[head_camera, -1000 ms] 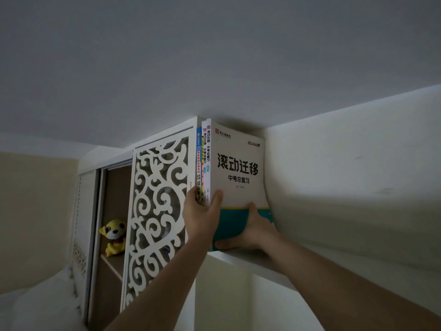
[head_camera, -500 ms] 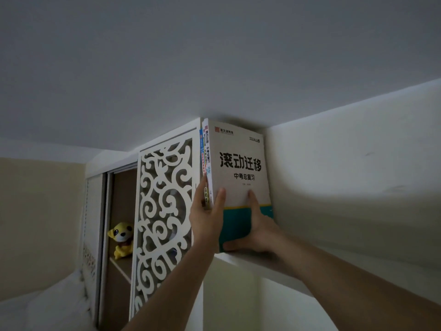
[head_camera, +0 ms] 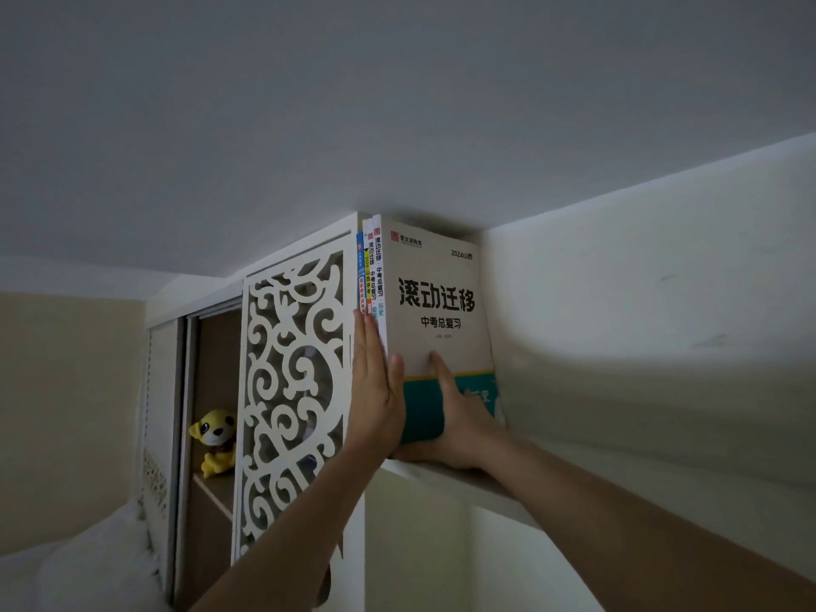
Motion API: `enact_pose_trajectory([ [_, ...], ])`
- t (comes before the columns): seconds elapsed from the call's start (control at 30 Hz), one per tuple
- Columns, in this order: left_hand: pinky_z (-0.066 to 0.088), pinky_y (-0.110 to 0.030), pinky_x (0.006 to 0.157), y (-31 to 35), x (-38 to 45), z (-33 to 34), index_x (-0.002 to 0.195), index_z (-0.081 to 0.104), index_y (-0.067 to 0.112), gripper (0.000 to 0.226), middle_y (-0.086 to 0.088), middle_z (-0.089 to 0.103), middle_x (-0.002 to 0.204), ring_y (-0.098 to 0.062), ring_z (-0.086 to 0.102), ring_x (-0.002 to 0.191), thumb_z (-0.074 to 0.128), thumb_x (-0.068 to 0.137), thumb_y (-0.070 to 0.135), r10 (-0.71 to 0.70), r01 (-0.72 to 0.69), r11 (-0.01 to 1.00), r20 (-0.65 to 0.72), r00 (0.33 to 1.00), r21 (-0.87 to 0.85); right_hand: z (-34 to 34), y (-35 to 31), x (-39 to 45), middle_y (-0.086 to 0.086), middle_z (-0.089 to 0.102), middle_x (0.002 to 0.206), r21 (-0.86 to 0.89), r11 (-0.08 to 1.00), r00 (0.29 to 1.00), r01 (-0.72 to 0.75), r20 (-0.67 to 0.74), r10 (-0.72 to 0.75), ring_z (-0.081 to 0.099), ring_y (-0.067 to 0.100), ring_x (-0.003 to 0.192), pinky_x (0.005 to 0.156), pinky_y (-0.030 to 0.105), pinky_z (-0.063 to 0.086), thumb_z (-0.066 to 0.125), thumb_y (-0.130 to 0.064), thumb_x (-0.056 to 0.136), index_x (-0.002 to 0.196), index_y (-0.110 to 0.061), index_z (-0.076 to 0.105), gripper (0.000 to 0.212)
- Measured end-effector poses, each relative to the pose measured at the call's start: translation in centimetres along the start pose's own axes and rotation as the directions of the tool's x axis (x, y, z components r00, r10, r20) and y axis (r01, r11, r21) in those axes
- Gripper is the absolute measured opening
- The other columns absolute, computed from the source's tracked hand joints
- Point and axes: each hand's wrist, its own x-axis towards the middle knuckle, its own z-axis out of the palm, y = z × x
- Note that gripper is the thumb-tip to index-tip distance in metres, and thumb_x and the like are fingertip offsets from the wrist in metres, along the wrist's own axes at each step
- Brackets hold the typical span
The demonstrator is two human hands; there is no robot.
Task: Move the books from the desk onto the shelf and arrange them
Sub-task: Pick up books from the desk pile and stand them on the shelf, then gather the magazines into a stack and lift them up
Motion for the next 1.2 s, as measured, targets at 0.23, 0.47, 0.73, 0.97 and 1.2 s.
enact_pose_trajectory([
  [0.23,0.01,-0.034,0.123,0.3,-1.6,-2.5,0.153,-0.012,0.027,0.064,0.017,-0.021,0.16,0.001,-0.015,0.147,0.028,0.104,0.034,0.057,-0.073,0.995,0.198,0.978,0.072,0.3,-0.4,-0.7,0.009,0.032,0.153,0.007,1.0,1.0,0.021,-0.011,-0.021,0.04,0.027,0.135,0.113,0.044,0.036,0.084,-0.049,0.066,0.149,-0.042,-0.02,0.133],
  [0.47,0.02,-0.045,0.122,-0.9,-2.3,-3.6,0.145,-0.018,0.048,0.069,0.027,-0.019,0.157,0.001,-0.009,0.147,0.035,0.102,0.036,0.015,-0.059,0.989,0.299,0.954,0.137,-0.3,-0.9,-1.5,0.003,0.041,0.149,0.009,1.0,0.999,0.03,-0.014,-0.03,0.043,0.023,0.133,0.112,0.039,0.037,0.081,-0.04,0.076,0.155,-0.033,-0.003,0.115],
  [0.73,0.032,-0.04,0.117,1.9,-2.4,-6.0,0.154,0.014,0.031,0.066,0.006,0.017,0.161,-0.014,0.016,0.148,0.048,0.099,0.014,-0.109,0.08,0.99,0.279,0.954,0.114,-0.7,-1.9,-2.9,0.0,0.047,0.143,0.24,0.97,0.982,-0.031,-0.172,0.074,0.046,0.019,0.129,0.106,0.032,0.041,0.072,-0.031,0.086,0.147,-0.023,0.037,0.07],
  [0.97,0.052,-0.016,0.065,10.9,-12.7,-8.9,0.091,0.057,0.037,0.019,0.018,0.064,0.079,0.001,0.063,0.075,0.062,0.09,0.019,-0.17,0.103,0.976,0.37,0.913,0.194,-0.4,-3.3,-15.3,-0.006,0.071,0.081,0.222,0.933,0.943,0.284,-0.239,-0.23,0.068,0.005,0.069,0.064,0.017,0.053,0.069,-0.017,0.087,0.087,-0.019,0.068,0.002],
  [1.2,0.054,-0.026,0.075,19.6,-31.7,1.9,0.091,0.069,0.03,0.008,0.016,0.07,0.078,-0.005,0.068,0.071,0.063,0.087,0.027,-0.085,0.097,0.994,0.929,0.359,0.053,-2.7,10.9,-41.3,-0.01,0.073,0.093,-0.131,0.967,0.966,-0.217,0.116,0.233,0.066,0.003,0.08,0.076,0.016,0.053,0.068,-0.024,0.09,0.098,-0.02,0.075,0.011],
])
